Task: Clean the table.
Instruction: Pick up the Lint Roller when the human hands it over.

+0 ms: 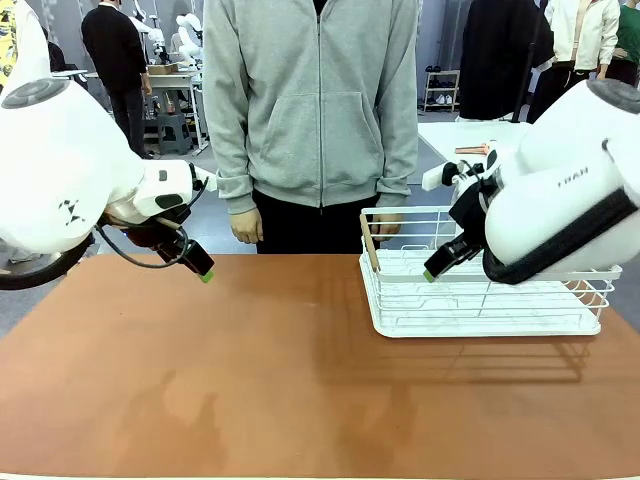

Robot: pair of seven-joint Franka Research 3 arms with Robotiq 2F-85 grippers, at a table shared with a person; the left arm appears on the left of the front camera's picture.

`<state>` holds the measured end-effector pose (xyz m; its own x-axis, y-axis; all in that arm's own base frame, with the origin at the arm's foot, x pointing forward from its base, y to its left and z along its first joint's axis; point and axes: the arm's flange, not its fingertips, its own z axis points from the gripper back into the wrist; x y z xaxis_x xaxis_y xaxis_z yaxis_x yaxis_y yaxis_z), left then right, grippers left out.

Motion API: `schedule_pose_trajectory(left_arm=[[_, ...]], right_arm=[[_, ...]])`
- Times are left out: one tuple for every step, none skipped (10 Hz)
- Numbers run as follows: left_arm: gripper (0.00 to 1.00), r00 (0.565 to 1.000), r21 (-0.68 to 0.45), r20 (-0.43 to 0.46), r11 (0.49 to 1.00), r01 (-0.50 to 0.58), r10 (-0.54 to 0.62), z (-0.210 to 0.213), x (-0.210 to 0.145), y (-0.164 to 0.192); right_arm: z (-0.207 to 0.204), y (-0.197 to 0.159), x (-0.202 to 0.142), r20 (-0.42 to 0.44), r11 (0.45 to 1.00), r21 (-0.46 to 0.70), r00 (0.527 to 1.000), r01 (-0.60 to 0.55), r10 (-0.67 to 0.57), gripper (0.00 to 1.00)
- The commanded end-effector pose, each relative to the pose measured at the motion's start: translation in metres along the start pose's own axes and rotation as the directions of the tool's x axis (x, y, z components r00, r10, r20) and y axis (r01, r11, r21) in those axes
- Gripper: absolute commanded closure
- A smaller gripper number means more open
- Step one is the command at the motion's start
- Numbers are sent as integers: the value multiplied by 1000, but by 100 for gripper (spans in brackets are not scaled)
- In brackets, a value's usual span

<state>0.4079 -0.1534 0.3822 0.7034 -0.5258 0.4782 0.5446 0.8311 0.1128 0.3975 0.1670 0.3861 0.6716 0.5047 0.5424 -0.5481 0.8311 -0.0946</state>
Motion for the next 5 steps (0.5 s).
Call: schedule_pose_trajectory(left_arm=[[0, 995, -139, -70, 987, -80, 71, 38, 21, 23], [0, 990, -195, -87, 973, -123, 108, 54, 25, 37], [0, 983, -316, -99, 932, -179, 155, 70, 26, 54], [0, 963, -430, -117, 862, -269, 242, 84, 23, 77], [0, 918, -474, -124, 790, -388, 377, 95, 14, 102]], right_arm=[[40, -22, 13, 9, 988, 118, 994, 103, -104, 0], [57, -36, 17, -14, 972, 166, 986, 169, -169, 0], [72, -52, 19, -27, 948, 196, 968, 250, -249, 0], [88, -68, 18, -51, 897, 298, 943, 327, -328, 0], [104, -89, 15, -61, 849, 338, 910, 405, -410, 0]])
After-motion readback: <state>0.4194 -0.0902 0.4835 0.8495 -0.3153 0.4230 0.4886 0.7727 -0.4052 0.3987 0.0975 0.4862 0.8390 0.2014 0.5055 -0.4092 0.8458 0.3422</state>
